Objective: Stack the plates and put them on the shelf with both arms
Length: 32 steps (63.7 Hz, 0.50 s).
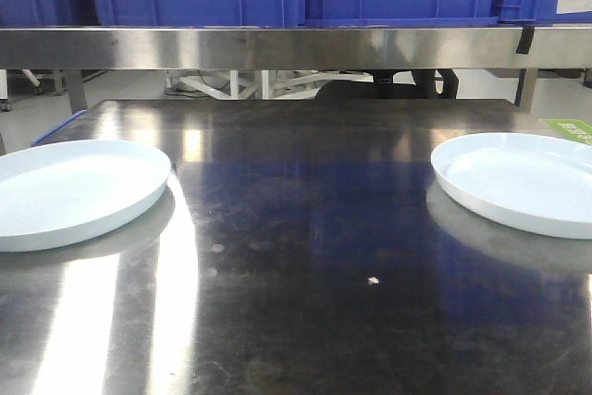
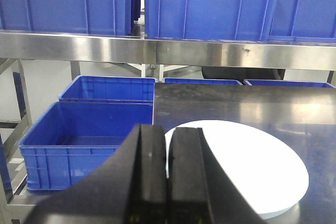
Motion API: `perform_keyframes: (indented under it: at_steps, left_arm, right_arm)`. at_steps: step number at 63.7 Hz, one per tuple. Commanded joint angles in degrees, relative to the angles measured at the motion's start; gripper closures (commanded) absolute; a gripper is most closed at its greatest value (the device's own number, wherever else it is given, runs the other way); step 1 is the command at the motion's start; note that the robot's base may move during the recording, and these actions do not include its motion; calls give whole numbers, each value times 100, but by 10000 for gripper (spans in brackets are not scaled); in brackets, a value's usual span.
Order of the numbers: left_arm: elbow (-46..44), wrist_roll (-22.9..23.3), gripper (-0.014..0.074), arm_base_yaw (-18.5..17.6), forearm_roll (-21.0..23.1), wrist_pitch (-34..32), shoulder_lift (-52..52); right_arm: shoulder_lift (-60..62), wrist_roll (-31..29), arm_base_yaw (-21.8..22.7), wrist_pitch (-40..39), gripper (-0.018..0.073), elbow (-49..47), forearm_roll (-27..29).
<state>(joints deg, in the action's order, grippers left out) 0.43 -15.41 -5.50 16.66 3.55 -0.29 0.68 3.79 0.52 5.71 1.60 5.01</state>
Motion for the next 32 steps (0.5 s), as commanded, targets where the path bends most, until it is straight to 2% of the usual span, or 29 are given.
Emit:
perform_keyframes:
  at_steps: [1, 32]
  left_arm:
    - [17, 22, 516, 0, 64, -471, -128]
    - [17, 22, 516, 0, 64, -471, -128]
  right_arm:
    - [103, -22, 13, -471, 506, 10, -55]
    - [103, -22, 13, -471, 506, 10, -55]
